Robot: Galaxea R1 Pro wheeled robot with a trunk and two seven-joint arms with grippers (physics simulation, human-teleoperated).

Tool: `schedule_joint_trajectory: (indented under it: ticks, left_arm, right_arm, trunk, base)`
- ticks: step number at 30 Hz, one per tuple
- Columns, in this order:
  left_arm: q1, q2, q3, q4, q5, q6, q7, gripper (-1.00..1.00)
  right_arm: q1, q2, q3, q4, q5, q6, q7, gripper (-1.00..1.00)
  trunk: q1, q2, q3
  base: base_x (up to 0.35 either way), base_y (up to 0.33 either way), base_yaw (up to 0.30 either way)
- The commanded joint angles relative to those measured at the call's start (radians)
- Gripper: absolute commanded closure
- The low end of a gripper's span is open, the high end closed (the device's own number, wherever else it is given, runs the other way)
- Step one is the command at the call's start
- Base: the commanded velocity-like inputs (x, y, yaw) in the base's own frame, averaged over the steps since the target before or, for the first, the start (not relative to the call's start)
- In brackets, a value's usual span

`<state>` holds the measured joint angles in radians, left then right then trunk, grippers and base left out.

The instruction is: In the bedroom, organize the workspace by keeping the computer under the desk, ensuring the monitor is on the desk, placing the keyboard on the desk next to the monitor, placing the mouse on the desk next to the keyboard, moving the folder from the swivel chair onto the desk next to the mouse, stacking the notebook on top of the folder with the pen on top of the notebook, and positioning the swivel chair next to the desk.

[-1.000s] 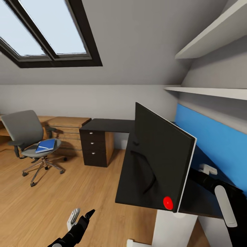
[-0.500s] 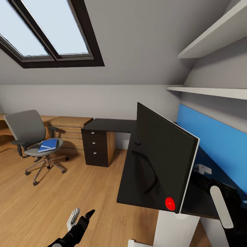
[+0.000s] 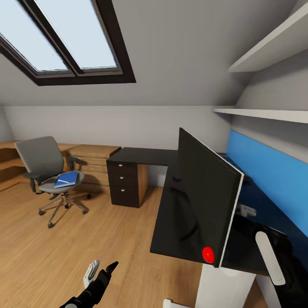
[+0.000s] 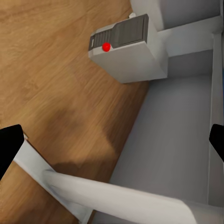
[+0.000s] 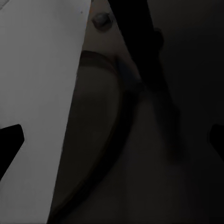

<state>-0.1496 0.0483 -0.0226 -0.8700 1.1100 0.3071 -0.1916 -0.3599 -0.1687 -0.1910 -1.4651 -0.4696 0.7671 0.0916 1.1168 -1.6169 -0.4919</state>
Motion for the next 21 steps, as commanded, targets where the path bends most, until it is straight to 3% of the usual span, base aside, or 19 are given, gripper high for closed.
schedule_joint_trajectory:
  ticks: [1, 7, 10, 14, 21]
  left_arm:
    - [-0.001, 0.001, -0.002, 0.0, 0.01, 0.003, 0.0, -1.0]
    - [-0.001, 0.001, -0.002, 0.0, 0.01, 0.004, 0.0, -1.0]
    - [-0.001, 0.001, -0.002, 0.0, 0.01, 0.003, 0.0, -1.0]
    - [-0.001, 0.001, -0.002, 0.0, 0.009, 0.003, 0.001, -1.0]
    - [-0.001, 0.001, -0.002, 0.0, 0.008, 0.004, 0.001, -1.0]
  right_arm:
    - [-0.001, 0.001, 0.01, -0.001, 0.003, 0.006, 0.008, -1.0]
    - [-0.001, 0.002, 0.051, -0.001, 0.001, 0.006, 0.004, -1.0]
    - [-0.001, 0.009, 0.056, -0.001, 0.001, 0.005, 0.004, -1.0]
    - [-0.001, 0.043, 0.058, -0.001, 0.004, 0.005, -0.001, -1.0]
    - [-0.001, 0.054, 0.051, 0.004, 0.008, 0.003, -0.002, -1.0]
  trunk:
    - [0.0, -0.001, -0.001]
    - [0.0, -0.001, -0.001]
    - [0.0, -0.001, -0.001]
    - [0.0, -0.001, -0.001]
    - [0.0, -0.001, -0.001]
  base:
    - [0.0, 0.0, 0.159]
    - [0.0, 0.0, 0.17]
    - [0.0, 0.0, 0.183]
    - [0.0, 0.0, 0.219]
    - [0.0, 0.0, 0.092]
